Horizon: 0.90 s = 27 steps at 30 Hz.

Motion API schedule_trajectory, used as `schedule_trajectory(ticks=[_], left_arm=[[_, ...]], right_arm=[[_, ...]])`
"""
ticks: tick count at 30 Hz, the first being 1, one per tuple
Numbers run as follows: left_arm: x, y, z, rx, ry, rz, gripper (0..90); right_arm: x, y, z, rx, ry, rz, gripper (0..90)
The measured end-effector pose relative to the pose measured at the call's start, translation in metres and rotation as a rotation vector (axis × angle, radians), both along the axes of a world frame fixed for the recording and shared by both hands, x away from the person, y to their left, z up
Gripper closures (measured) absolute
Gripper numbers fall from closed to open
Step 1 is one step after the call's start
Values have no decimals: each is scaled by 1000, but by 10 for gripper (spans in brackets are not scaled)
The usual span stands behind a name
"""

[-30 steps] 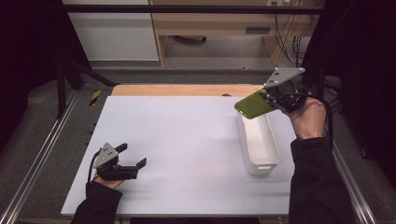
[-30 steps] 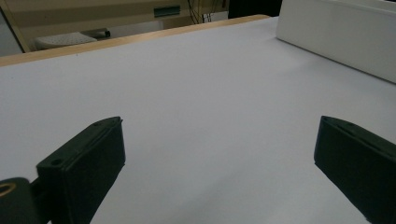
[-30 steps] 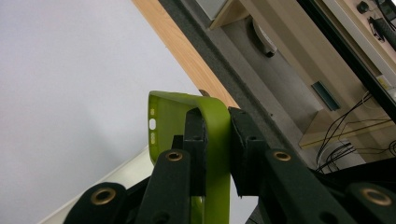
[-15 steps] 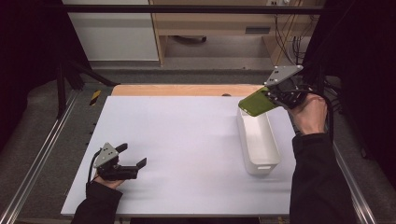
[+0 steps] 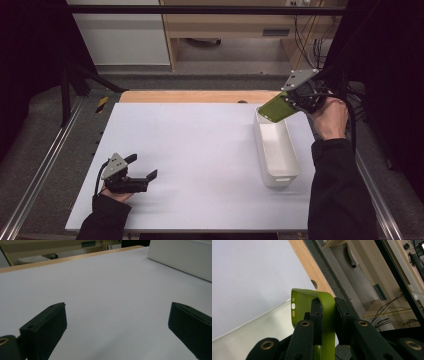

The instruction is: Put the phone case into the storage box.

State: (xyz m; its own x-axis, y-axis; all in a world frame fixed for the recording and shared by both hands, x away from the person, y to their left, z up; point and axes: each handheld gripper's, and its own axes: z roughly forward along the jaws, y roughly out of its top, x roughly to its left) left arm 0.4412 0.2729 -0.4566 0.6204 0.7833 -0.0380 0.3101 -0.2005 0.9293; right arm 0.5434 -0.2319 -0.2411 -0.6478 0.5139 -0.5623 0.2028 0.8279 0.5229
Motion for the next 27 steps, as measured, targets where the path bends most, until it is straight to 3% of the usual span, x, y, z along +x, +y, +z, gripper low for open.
schedule_trajectory(ticks=[8,27], left_arm=[[0,0,-1,1,2,-2,18],[1,0,-2,7,8,-1,17]], right_arm=[[8,0,-3,-60,1,24,781],[25,0,-9,-119,42,91,780]])
